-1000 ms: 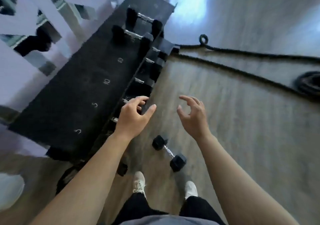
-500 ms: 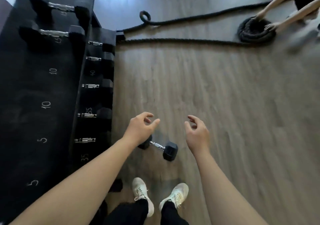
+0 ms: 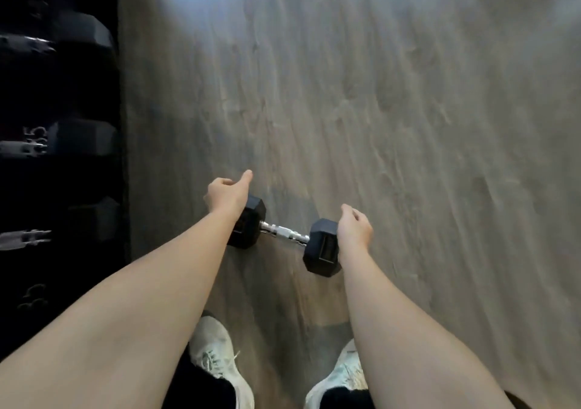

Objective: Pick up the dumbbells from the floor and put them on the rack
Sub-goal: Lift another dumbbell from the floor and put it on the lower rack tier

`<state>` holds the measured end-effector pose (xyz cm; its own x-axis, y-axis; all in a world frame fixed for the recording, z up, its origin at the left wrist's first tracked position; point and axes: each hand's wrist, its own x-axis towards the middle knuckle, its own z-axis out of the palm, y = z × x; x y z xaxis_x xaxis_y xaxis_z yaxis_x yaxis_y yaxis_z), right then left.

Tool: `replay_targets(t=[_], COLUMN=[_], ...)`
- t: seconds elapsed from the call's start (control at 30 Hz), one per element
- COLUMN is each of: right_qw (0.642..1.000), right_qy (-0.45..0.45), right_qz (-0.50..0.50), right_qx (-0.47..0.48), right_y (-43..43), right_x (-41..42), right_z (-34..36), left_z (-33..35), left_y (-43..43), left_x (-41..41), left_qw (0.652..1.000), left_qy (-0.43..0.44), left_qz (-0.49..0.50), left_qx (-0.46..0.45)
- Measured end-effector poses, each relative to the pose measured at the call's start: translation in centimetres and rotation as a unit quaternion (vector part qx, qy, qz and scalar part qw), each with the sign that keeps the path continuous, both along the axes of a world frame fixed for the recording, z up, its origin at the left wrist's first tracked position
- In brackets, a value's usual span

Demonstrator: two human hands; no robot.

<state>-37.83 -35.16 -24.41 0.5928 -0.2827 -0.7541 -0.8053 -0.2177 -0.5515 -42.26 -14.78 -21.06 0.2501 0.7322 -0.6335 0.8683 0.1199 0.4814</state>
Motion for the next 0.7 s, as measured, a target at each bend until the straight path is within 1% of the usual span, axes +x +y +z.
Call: replay_targets(t=[0.07, 0.13, 0.17, 0.23, 0.27, 0.33, 0.43, 0.5, 0.53, 0.57, 0.63, 0.7], right_qw=[0.999, 0.997, 0.996, 0.994, 0.994, 0.993, 0.991, 0.987, 0.986, 0.984, 0.985, 0.985], right_qy=[0.017, 0.022, 0.021, 0.023, 0.026, 0.034, 0.068, 0.09, 0.107, 0.123, 0.14, 0.149], right_qz=[-0.011, -0.016, -0.024, -0.058, -0.074, -0.087, -0.103, -0.128, -0.129, -0.124, -0.106, -0.079], right_qx=[-0.027, -0.069, -0.086, -0.088, -0.08, -0.068, -0.05, -0.029, -0.023, -0.016, 0.001, 0.031], right_y=[0.6, 0.2, 0.1, -0.2, -0.4, -0.6, -0.6, -0.8, -0.9, -0.9, -1.1, -1.7], right_x=[-1.1, -1.7, -2.2, -2.9, -3.3, -3.5, -3.6, -3.6, -3.6, -3.6, -3.3, -3.1], right_z=[-6.6, -10.1, -11.5, -12.9, -13.3, -13.6, -13.4, -13.6, -13.6, -13.4, -13.4, -14.0], left_z=[-6.1, -9.3, -11.0, -13.6, -14.3, -14.8, -14.8, -16.3, -18.2, -18.5, -16.0, -13.9], left_y=[0.5, 0.6, 0.8, 1.3, 1.5, 2.1, 2.9, 3.8, 4.6, 4.9, 4.3, 3.7], left_x=[-0.2, -0.5, -0.9, -1.5, -1.8, -2.3, -2.7, -3.1, -3.2, -3.3, -3.1, -3.0], left_qw=[0.999, 0.998, 0.997, 0.995, 0.993, 0.99, 0.981, 0.977, 0.976, 0.974, 0.972, 0.97], left_qy=[0.003, 0.027, 0.052, 0.092, 0.095, 0.086, 0.059, 0.059, 0.062, 0.07, 0.069, 0.053], left_qz=[0.036, 0.053, 0.053, 0.05, 0.065, 0.104, 0.149, 0.129, 0.119, 0.107, 0.079, 0.026], left_qx=[-0.01, -0.005, -0.004, -0.01, -0.019, -0.037, -0.113, -0.16, -0.174, -0.188, -0.21, -0.236])
